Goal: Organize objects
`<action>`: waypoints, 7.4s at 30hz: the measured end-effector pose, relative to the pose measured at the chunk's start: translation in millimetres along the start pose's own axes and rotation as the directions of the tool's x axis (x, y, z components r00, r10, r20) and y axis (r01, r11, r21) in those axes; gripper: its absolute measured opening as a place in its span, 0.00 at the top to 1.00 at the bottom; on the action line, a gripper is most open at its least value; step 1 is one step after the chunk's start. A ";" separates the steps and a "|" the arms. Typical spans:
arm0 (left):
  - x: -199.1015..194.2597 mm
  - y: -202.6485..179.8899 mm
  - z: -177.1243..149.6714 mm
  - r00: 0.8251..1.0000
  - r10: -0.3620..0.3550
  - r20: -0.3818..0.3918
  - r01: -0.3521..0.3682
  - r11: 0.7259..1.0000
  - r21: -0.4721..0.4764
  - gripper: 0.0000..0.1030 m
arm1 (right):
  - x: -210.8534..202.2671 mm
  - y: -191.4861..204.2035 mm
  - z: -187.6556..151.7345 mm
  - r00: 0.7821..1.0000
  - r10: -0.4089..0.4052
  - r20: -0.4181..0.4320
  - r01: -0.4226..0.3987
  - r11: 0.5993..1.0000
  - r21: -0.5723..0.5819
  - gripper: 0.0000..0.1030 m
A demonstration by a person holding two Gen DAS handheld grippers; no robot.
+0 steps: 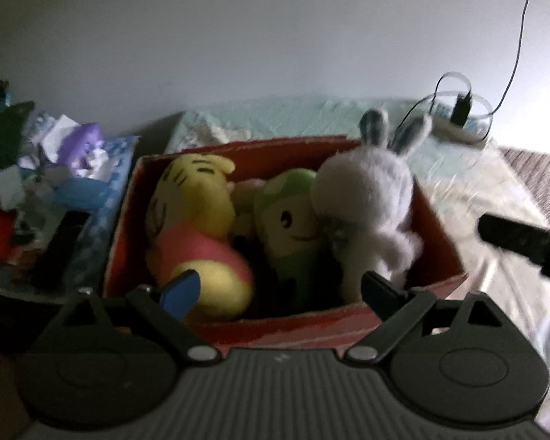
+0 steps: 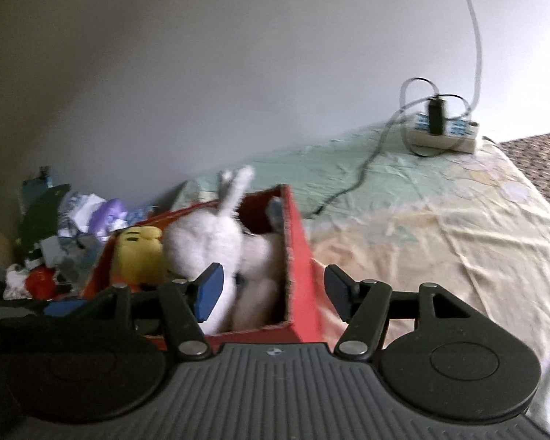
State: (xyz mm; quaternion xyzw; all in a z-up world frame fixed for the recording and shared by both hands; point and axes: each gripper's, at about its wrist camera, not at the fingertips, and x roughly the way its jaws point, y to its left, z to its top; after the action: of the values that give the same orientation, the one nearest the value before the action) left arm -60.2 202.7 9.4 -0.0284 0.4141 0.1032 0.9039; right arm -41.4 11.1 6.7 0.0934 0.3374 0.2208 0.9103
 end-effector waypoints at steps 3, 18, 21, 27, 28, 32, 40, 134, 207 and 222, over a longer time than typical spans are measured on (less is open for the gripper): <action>-4.3 -8.5 -3.2 1.000 0.005 -0.018 -0.005 1.000 0.011 0.08 | -4.0 -8.3 -2.4 0.999 -0.041 -0.010 0.041 0.999 0.024 0.38; -3.2 -64.3 -21.4 0.993 -0.002 -0.119 0.012 0.996 0.083 0.07 | -17.6 -35.5 -15.4 0.967 -0.251 -0.046 0.253 0.967 0.031 0.24; 0.1 -72.4 -24.0 0.990 -0.003 -0.138 0.016 0.995 0.095 0.07 | -19.2 -41.3 -17.0 0.957 -0.283 -0.057 0.285 0.958 0.027 0.22; 6.2 -86.0 -27.5 0.986 -0.013 -0.167 0.033 0.993 0.115 0.07 | -16.6 -50.5 -20.7 0.941 -0.327 -0.091 0.330 0.944 0.023 0.17; 7.4 -88.5 -28.3 0.985 -0.014 -0.170 0.034 0.992 0.120 0.07 | -15.6 -51.8 -21.1 0.938 -0.334 -0.095 0.337 0.941 0.022 0.17; 11.5 -98.2 -30.8 0.982 -0.023 -0.186 0.050 0.989 0.139 0.07 | -11.6 -57.4 -21.3 0.928 -0.355 -0.115 0.359 0.933 0.016 0.17; 19.2 -102.3 -29.7 0.980 -0.024 -0.199 0.054 0.988 0.147 0.07 | -5.8 -58.0 -21.0 0.911 -0.389 -0.135 0.391 0.920 -0.013 0.14; 12.2 41.0 7.7 0.975 0.147 -0.168 -0.153 0.988 -0.028 0.04 | 48.9 76.2 10.5 0.947 -0.202 -0.250 0.142 0.961 -0.238 0.13; 40.8 55.7 6.5 0.974 0.115 -0.196 -0.130 0.989 -0.068 0.01 | 71.1 76.4 6.1 0.932 -0.216 -0.291 0.149 0.961 -0.234 0.13; 41.4 54.9 6.1 0.974 0.117 -0.194 -0.132 0.989 -0.065 0.01 | 71.1 77.0 5.7 0.932 -0.215 -0.292 0.148 0.961 -0.235 0.13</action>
State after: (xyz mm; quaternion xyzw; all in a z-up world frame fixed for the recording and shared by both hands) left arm -40.9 264.0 -16.0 -0.0472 0.4952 0.1727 0.8501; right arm -15.8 112.2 -5.2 -0.0707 0.4603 0.1813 0.8661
